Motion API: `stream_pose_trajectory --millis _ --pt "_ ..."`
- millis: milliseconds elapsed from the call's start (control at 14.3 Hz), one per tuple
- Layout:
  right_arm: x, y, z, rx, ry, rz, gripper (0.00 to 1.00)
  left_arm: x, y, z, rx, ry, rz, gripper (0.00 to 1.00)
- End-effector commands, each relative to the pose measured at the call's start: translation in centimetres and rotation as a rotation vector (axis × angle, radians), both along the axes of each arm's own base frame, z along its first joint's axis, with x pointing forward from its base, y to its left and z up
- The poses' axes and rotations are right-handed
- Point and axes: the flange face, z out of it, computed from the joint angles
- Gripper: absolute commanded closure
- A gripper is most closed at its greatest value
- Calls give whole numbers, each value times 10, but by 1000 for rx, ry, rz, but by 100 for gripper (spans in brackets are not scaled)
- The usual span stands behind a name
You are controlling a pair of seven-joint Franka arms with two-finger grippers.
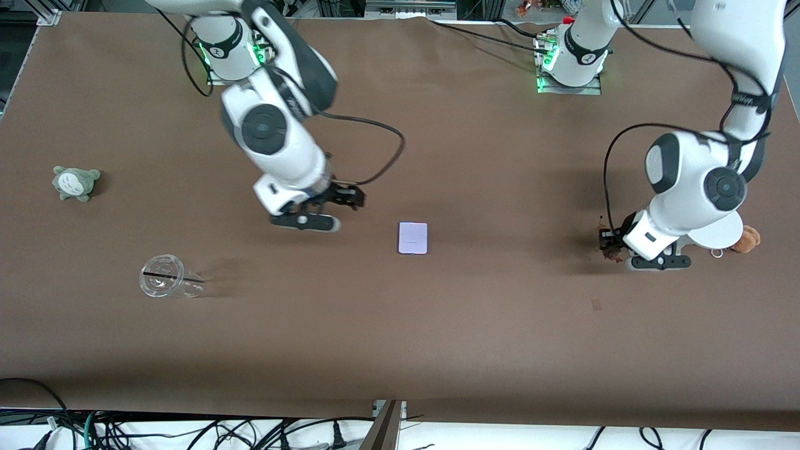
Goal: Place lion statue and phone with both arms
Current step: 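Carry the lion toward the white disc while the right gripper reaches the phone, then lower the lion beside the white disc while the right gripper grasps the phone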
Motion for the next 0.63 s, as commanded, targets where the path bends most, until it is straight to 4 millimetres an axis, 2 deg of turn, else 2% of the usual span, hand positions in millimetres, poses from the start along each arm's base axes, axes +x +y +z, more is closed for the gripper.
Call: stream_pose_trajectory --millis 0,70,210,349,559 --pt "9 61 -41 -3 -43 -76 0 8 17 -9 -11 -6 -29 100" --pt "8 82 -59 3 -66 -95 0 7 19 -10 -11 -4 -24 100" --pt "5 110 -94 18 -108 -144 0 7 25 -12 -9 -12 -16 100" --pt "-1 128 -123 39 -136 -169 0 7 31 -18 -6 -9 -11 100" --pt "-8 145 -152 20 -160 -189 0 4 31 -29 -7 5 -9 100"
